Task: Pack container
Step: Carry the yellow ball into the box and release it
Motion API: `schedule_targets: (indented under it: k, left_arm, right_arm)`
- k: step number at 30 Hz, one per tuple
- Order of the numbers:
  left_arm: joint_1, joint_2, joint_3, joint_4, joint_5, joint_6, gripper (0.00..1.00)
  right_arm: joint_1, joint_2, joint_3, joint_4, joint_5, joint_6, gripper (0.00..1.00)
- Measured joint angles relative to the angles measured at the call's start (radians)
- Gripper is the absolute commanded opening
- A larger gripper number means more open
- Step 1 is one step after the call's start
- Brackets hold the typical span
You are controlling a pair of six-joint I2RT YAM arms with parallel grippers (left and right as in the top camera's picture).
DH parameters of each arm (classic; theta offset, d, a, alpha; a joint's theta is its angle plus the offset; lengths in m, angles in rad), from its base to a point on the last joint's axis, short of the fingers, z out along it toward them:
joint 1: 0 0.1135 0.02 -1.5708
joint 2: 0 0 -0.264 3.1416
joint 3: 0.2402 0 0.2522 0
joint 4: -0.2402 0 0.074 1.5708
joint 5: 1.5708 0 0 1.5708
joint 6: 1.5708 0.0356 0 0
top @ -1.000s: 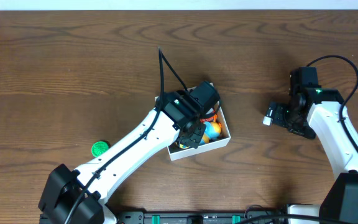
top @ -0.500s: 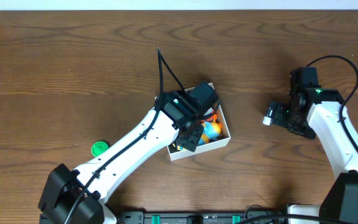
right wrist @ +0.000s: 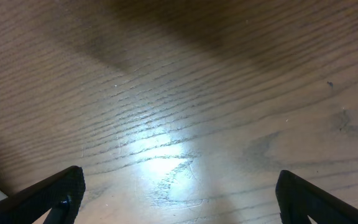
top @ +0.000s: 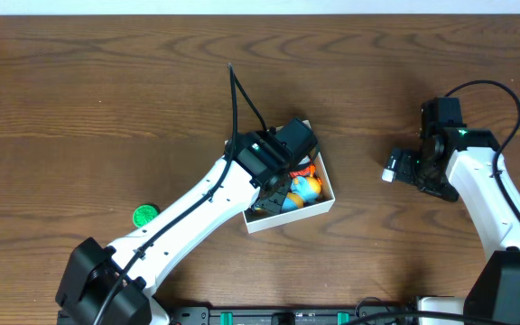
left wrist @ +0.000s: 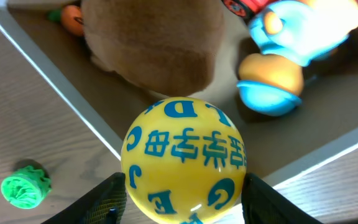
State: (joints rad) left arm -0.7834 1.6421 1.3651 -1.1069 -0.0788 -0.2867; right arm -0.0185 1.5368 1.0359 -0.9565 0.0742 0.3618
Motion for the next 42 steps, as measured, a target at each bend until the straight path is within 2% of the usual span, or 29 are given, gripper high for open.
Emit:
schedule_targets:
  k: [3, 4, 9, 15, 16, 17, 20, 21, 28, 35, 42]
  left_arm:
    - [0.000, 0.000, 0.000, 0.000, -0.012, -0.001, 0.64]
    - [0.000, 0.000, 0.000, 0.000, -0.015, -0.001, 0.69]
    - [0.000, 0.000, 0.000, 0.000, -0.026, -0.001, 0.69]
    - [0.000, 0.000, 0.000, 0.004, -0.029, -0.002, 0.61]
    - [0.001, 0.000, 0.000, 0.010, -0.029, -0.002, 0.58]
    - [0.004, 0.000, 0.000, 0.020, -0.030, -0.009, 0.50]
    - [0.024, 0.000, 0.000, 0.077, -0.025, -0.022, 0.10]
    - [0.037, 0.000, 0.000, 0.104, -0.020, -0.024, 0.06]
    - [0.121, 0.000, 0.000, 0.307, 0.066, 0.015, 0.06]
    - [0.142, 0.017, 0.000, 0.363, 0.097, 0.025, 0.06]
    - [0.142, 0.148, 0.000, 0.438, 0.192, 0.024, 0.06]
  right_arm:
    - [0.000, 0.000, 0.000, 0.000, 0.000, 0.000, 0.99]
    - [0.000, 0.000, 0.000, 0.000, 0.000, 0.000, 0.99]
    - [0.000, 0.000, 0.000, 0.000, 0.000, 0.000, 0.99]
    - [0.000, 0.000, 0.000, 0.000, 0.000, 0.000, 0.99]
    - [0.000, 0.000, 0.000, 0.000, 0.000, 0.000, 0.99]
    - [0.000, 0.000, 0.000, 0.000, 0.000, 0.000, 0.99]
    - [0.000, 0.000, 0.000, 0.000, 0.000, 0.000, 0.99]
    - [0.000, 0.000, 0.000, 0.001, 0.000, 0.000, 0.99]
    - [0.000, 0.000, -0.002, 0.000, 0.000, 0.000, 0.99]
    - [0.000, 0.000, -0.002, 0.000, 0.000, 0.000, 0.99]
    - [0.000, 0.000, -0.002, -0.002, 0.000, 0.000, 0.99]
